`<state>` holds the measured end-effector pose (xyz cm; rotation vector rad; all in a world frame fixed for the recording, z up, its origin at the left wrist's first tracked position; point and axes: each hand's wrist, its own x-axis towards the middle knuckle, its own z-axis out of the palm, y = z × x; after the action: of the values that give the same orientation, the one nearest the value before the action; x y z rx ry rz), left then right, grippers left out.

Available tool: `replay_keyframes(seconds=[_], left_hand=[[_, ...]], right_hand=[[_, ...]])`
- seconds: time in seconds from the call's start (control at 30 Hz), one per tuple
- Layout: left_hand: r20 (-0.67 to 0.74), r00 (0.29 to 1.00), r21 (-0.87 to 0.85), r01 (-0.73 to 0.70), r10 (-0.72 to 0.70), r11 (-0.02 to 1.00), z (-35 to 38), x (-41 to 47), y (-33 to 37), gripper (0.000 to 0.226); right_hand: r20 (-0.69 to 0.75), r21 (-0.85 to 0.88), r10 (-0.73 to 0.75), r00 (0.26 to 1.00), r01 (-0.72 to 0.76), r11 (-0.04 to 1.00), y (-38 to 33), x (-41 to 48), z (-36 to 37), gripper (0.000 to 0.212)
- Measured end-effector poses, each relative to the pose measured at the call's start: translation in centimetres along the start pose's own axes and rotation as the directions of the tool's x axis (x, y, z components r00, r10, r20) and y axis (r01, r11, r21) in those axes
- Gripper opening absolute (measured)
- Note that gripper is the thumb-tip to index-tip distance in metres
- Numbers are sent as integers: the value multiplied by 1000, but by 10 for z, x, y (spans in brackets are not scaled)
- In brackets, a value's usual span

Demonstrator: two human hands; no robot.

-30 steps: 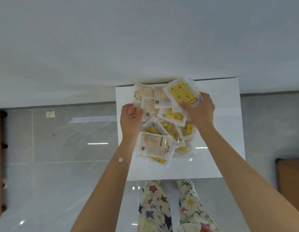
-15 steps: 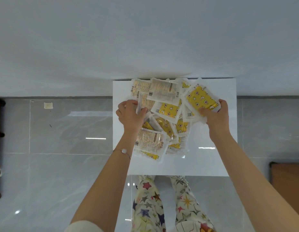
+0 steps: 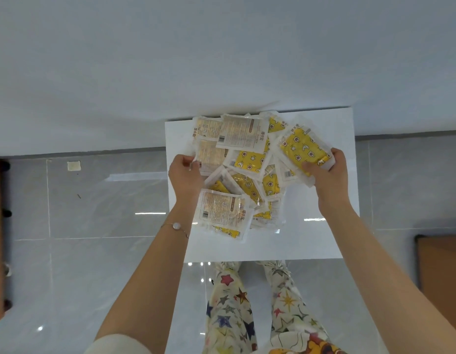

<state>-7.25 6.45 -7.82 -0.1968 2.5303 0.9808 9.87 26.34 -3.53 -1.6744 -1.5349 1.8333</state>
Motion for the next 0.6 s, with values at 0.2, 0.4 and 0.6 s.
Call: replay_keyframes(seconds=[0.2,0.4,0.6], left_hand=[[-8,999,16,42,-42,999,-14,0,-4,6],[21,993,-163,120,-118,979,-37,-6,-8,28],[232,941,-251,303,-247,919,-64,-12,-9,16]], right_hand=[[-12,-10,9,1000,-9,1000,2,-6,-4,41],[57,127,40,998,-47,991,-3,-18,-13,36],[96,119,4,995,-16,993,-26,-34,-14,32]])
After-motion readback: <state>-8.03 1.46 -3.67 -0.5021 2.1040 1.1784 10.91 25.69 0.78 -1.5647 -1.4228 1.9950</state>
